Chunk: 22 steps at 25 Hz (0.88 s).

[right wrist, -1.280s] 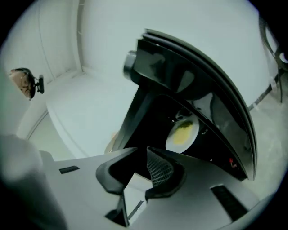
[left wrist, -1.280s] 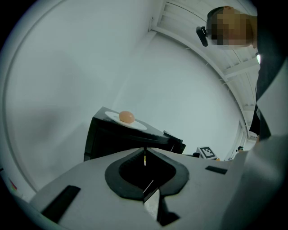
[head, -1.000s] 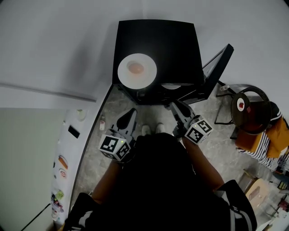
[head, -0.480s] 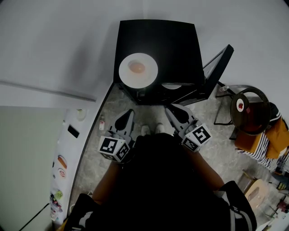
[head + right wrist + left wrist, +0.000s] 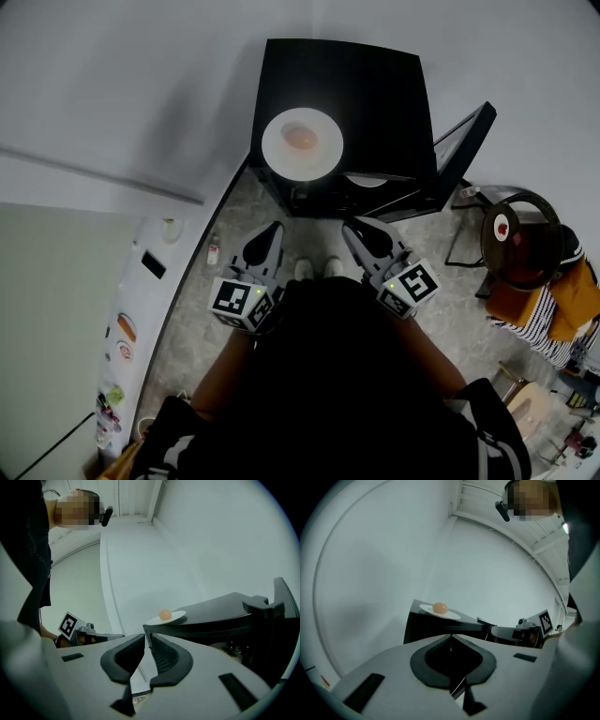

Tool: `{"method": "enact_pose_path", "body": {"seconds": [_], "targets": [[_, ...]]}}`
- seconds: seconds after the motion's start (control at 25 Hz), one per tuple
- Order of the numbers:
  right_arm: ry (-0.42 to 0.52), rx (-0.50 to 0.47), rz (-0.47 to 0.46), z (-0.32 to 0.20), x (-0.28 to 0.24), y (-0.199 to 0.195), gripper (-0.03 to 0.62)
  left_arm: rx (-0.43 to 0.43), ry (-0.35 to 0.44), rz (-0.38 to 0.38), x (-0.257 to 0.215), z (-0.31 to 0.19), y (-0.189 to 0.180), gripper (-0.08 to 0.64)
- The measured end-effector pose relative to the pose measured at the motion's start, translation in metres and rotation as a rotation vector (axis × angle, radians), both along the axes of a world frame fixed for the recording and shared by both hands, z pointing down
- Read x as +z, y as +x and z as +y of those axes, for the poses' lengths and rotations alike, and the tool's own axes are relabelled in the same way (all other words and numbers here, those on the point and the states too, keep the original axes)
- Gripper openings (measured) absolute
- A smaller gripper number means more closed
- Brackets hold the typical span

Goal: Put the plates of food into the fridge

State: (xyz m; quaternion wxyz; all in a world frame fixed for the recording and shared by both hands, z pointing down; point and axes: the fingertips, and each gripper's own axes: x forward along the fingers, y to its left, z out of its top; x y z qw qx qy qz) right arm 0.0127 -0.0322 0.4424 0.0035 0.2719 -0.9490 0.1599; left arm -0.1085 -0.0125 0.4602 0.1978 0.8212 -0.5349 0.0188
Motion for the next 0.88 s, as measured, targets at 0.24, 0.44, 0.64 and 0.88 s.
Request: {"method": "enact_pose_path", "body": {"seconds": [0.24, 0.44, 0.64, 0.88], "targets": [[-0.121, -0.009, -0.086, -0.01, 0.004, -0.015, 0.063, -0.006, -0.006, 0.005, 0.001, -0.001, -0.006, 0.023], [-0.224, 0.022, -0.219, -0.031, -0.002, -0.033, 0.089, -0.009, -0.011, 0.009, 0.004, -0.002, -0.015, 0.023], [-0.358, 0.016, -0.346, -0.048, 0.0, -0.052, 0.115, -0.023, -0.012, 0.016, 0.005, -0.002, -0.022, 0.023], [-0.442, 0.02, -0.408, -0.06, 0.006, -0.065, 0.126, -0.056, -0.023, 0.04, 0.008, -0.001, -0.036, 0.023]]}}
